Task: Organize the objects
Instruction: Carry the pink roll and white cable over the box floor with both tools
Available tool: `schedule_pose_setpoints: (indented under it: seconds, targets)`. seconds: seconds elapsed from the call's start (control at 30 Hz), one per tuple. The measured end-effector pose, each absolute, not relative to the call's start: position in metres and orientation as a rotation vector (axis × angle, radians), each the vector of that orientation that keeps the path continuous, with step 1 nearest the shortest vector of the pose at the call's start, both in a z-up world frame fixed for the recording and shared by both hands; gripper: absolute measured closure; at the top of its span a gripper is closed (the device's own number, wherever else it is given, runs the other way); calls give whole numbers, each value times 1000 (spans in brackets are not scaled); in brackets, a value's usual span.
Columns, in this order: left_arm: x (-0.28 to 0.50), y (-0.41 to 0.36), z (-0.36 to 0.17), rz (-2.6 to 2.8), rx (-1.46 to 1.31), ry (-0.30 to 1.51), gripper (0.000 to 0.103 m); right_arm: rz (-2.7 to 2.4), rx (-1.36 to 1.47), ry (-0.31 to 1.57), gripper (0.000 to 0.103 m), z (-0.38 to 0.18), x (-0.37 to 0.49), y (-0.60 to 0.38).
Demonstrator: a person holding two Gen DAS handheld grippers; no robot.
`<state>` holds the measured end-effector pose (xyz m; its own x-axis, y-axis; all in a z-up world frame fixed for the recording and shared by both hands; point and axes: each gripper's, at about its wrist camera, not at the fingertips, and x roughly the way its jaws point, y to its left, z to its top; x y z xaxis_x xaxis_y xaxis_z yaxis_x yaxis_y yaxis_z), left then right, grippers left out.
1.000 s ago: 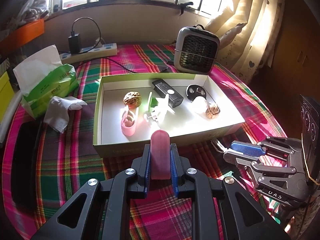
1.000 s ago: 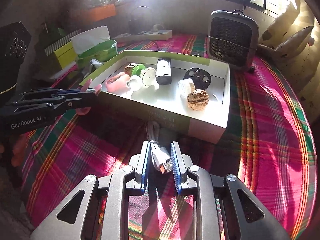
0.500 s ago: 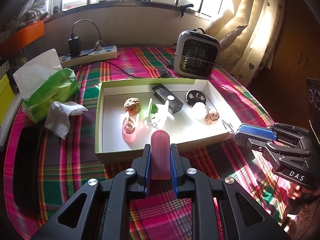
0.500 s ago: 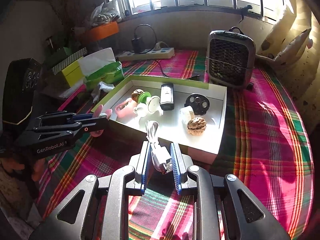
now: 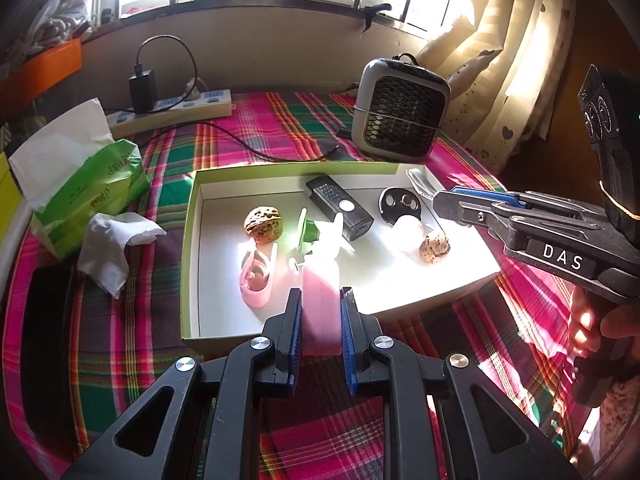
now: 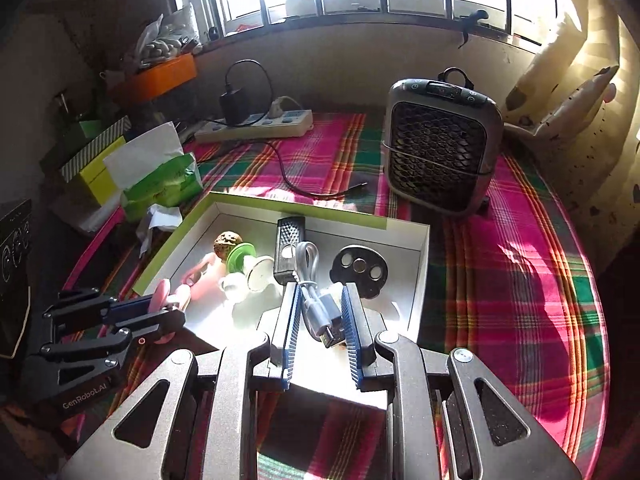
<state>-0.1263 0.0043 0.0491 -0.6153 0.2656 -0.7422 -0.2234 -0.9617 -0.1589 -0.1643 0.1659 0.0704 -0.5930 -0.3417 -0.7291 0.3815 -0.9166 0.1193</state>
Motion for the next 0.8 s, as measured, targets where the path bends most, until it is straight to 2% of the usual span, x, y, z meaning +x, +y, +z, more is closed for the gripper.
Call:
schedule_pose_setpoints:
  seconds: [0.8]
  targets:
    - [-159,2,28,2578,-1292,-96,88,-2464,1261,109,81,39,-221,141]
